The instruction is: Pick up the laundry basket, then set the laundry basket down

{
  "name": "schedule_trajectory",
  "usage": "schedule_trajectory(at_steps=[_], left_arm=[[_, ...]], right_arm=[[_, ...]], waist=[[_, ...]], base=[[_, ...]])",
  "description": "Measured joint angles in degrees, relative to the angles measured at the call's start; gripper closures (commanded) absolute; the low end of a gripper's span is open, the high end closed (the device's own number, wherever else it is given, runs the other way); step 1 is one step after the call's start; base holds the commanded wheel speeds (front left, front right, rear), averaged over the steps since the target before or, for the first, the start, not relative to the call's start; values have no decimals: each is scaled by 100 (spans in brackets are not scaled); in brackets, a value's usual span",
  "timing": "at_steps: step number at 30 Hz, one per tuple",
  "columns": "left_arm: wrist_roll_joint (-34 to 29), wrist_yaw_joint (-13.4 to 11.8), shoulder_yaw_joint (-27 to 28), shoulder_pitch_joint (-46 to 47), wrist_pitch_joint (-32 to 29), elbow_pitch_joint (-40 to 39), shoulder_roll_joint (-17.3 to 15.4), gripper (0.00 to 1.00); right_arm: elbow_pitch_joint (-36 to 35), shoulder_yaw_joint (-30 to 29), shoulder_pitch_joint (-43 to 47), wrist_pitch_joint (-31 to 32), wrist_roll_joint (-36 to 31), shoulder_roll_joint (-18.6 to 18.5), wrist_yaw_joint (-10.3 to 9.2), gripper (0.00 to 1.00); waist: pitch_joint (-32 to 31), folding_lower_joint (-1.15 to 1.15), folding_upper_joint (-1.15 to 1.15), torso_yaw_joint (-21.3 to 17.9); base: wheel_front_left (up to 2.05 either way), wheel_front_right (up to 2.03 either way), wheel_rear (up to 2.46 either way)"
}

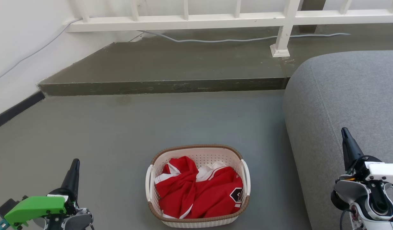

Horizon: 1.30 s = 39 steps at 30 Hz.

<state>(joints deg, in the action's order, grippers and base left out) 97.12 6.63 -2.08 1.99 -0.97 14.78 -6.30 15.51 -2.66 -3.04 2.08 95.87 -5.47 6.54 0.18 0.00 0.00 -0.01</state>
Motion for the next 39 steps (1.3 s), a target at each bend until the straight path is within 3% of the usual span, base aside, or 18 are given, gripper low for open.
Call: schedule_trajectory(at_steps=[39], left_arm=[[0, 37, 19, 59, -26, 93, 4, 100]], right_arm=[[36, -19, -4, 8, 0, 3, 1, 100]], waist=[[-2, 0, 0, 0]], base=[[0, 0, 0]])
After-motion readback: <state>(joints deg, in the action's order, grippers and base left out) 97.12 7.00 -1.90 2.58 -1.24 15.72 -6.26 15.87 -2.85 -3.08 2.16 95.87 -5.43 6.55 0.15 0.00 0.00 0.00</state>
